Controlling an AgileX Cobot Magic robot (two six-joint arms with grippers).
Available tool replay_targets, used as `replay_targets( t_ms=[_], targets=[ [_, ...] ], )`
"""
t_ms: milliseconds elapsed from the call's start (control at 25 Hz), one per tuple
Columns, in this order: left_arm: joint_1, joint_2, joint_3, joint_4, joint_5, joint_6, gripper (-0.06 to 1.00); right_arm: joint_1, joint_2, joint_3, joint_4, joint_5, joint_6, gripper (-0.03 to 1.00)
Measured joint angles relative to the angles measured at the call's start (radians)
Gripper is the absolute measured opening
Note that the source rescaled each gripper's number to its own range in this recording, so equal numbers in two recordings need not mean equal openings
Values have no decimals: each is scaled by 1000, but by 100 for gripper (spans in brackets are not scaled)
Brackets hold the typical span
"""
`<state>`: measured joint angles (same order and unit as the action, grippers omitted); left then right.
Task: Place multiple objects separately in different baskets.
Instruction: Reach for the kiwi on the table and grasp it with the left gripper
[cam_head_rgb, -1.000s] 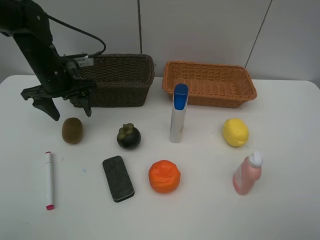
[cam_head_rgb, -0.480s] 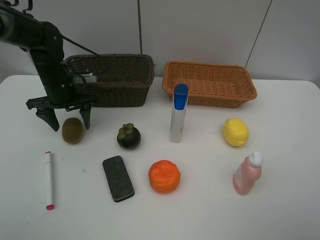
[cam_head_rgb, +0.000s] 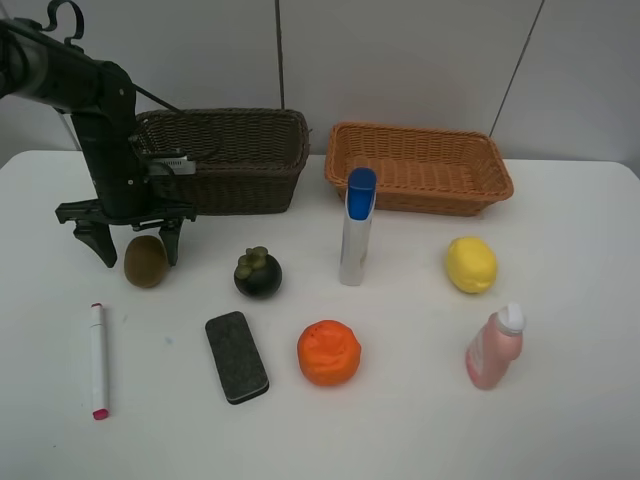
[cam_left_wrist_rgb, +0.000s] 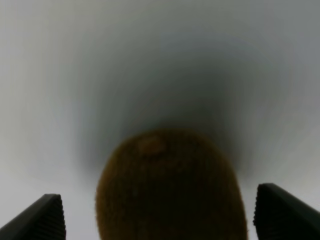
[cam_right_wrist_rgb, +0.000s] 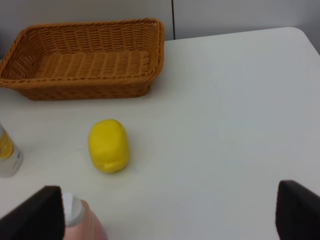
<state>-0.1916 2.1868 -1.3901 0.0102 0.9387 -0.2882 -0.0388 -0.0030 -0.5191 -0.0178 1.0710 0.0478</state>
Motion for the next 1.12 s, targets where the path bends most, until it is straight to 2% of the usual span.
replay_targets(
  t_ms=[280,360,480,960,1120],
  targets=[
    [0,9,0,4,-44,0,98,0,0,0,0,0,0,100],
    [0,9,0,5,-50,0,88,0,0,0,0,0,0,100],
    [0,9,0,7,-52,0,61,0,0,0,0,0,0,100],
    [0,-8,-3,-10,-17,3,62,0,0,0,0,0,0,100],
    [0,-75,3,-55,-11,15,62,0,0,0,0,0,0,100]
  ],
)
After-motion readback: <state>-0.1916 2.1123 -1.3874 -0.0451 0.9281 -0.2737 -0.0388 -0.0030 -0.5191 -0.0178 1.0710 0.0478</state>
